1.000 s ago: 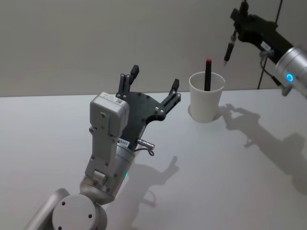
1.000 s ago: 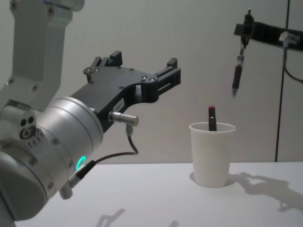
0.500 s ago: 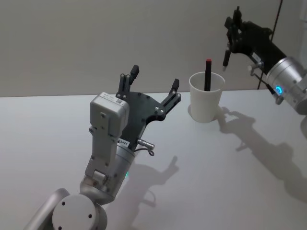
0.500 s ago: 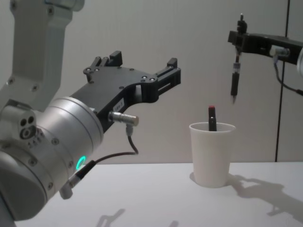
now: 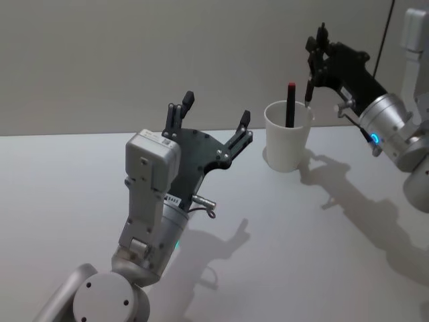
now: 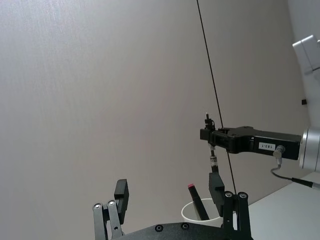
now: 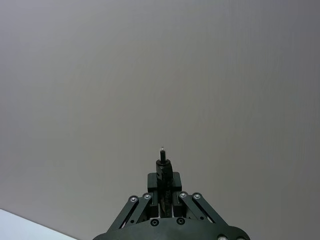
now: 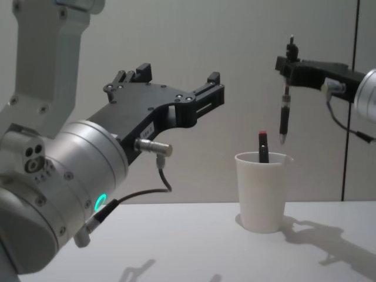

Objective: Place the pen into the pen holder.

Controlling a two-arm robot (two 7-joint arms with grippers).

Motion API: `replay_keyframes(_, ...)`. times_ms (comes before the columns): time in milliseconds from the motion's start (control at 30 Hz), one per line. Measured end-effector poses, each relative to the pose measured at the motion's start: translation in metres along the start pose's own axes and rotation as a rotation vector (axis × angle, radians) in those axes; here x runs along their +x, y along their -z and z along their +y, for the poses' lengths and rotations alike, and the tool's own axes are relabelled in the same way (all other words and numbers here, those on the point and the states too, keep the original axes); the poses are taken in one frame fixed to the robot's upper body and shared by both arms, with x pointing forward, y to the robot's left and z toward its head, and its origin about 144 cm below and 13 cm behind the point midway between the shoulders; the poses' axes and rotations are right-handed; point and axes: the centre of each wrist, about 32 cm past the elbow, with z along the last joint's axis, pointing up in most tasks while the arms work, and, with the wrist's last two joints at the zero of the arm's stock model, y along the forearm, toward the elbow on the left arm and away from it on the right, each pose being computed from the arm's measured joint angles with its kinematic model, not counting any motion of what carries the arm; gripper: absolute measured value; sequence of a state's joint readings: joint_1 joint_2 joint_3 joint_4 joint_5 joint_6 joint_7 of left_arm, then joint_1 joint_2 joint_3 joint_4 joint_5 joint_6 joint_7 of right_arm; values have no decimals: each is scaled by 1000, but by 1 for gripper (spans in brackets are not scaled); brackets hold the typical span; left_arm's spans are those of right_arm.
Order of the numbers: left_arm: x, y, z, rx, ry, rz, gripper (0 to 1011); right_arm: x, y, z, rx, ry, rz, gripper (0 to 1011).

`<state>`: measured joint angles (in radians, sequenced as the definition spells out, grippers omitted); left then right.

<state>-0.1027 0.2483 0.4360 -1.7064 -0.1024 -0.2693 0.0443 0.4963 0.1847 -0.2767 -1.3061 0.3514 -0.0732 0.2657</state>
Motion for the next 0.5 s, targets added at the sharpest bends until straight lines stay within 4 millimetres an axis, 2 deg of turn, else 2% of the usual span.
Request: replay_keyframes(500, 0, 0, 0, 0, 0, 0, 1001, -3, 22, 11, -19, -15, 24, 134)
